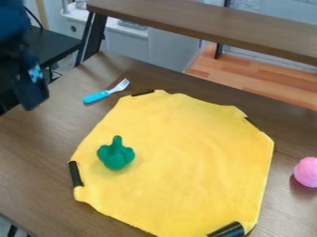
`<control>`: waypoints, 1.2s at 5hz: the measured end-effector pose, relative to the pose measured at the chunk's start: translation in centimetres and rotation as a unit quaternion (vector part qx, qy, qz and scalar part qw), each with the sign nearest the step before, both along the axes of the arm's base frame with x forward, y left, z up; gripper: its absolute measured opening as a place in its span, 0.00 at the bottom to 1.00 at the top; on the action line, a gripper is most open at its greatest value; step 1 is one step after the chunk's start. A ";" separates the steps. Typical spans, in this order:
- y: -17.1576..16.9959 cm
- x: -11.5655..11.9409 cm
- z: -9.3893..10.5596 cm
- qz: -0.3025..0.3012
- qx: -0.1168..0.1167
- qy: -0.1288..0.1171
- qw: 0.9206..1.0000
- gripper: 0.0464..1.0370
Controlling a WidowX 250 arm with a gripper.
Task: Move the green object to the bottom left
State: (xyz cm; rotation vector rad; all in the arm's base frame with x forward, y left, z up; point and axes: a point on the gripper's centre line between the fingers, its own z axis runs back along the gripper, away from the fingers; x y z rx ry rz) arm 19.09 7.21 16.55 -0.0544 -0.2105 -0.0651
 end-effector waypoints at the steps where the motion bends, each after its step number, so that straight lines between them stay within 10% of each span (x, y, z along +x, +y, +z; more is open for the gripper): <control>1: -0.7 1.7 -2.6 -0.026 0.013 0.001 1.000 0.96; 6: -1.9 8.3 -11.0 -0.019 0.004 0.045 0.999 0.96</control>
